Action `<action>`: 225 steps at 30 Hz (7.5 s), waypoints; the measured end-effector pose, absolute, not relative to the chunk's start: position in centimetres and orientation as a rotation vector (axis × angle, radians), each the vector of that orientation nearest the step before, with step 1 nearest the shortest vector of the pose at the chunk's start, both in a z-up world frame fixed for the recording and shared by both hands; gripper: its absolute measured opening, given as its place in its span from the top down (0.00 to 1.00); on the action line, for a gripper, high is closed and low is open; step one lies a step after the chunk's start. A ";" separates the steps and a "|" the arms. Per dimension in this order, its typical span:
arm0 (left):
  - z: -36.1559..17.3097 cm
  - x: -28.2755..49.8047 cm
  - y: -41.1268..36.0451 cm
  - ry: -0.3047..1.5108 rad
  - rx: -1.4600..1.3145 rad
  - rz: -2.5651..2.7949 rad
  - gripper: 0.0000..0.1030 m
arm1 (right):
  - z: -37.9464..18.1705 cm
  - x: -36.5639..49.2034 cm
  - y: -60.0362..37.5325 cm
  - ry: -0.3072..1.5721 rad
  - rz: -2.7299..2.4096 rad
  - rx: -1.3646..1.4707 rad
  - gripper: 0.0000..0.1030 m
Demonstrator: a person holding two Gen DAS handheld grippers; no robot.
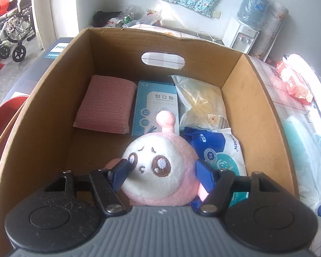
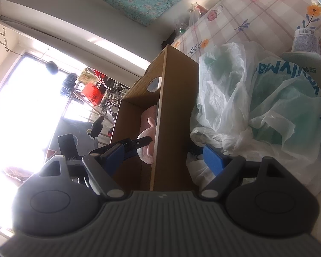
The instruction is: Organize soft objects
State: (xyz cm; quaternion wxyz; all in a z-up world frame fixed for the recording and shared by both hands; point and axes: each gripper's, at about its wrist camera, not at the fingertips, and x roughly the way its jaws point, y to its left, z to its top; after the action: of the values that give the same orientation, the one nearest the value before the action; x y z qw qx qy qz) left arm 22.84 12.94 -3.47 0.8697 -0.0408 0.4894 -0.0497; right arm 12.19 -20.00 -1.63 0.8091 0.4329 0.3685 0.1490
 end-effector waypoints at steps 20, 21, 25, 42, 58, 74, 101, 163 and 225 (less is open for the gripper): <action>5.3 14.7 9.0 0.764 0.073 -0.131 0.13 | -2.5 5.9 -23.8 0.710 0.205 0.907 0.21; 5.6 13.8 8.2 0.748 0.082 -0.151 0.13 | -2.7 5.2 -24.2 0.706 0.193 0.909 0.21; 6.1 11.4 4.6 0.709 0.088 -0.238 0.12 | -3.5 2.9 -26.0 0.697 0.143 0.915 0.21; 5.3 19.0 -18.5 0.877 0.252 -0.695 0.12 | -1.3 -0.3 -35.3 0.508 -0.265 0.694 0.26; -4.2 28.8 -35.5 1.181 0.216 -0.839 0.27 | -2.1 4.8 -40.5 0.569 -0.433 0.581 0.41; -6.3 29.9 -36.5 1.187 0.197 -0.836 0.49 | -4.9 8.0 -41.7 0.679 -0.457 0.551 0.53; -4.3 32.0 -28.2 1.104 0.209 -0.601 0.50 | -4.6 6.0 -37.8 0.727 -0.160 0.694 0.96; -6.9 32.7 -30.6 1.223 0.262 -0.682 0.59 | -8.7 19.9 -43.2 0.935 -0.177 0.528 0.55; 10.2 19.9 15.4 0.879 -0.353 -0.233 0.59 | 8.3 19.8 -0.3 0.703 0.585 0.375 0.90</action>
State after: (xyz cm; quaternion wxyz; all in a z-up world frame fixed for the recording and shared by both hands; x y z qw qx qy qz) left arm 19.92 15.44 10.17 0.8834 -0.1696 0.4224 -0.1117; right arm 19.84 -0.26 8.28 0.8804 0.1798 0.3373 0.2805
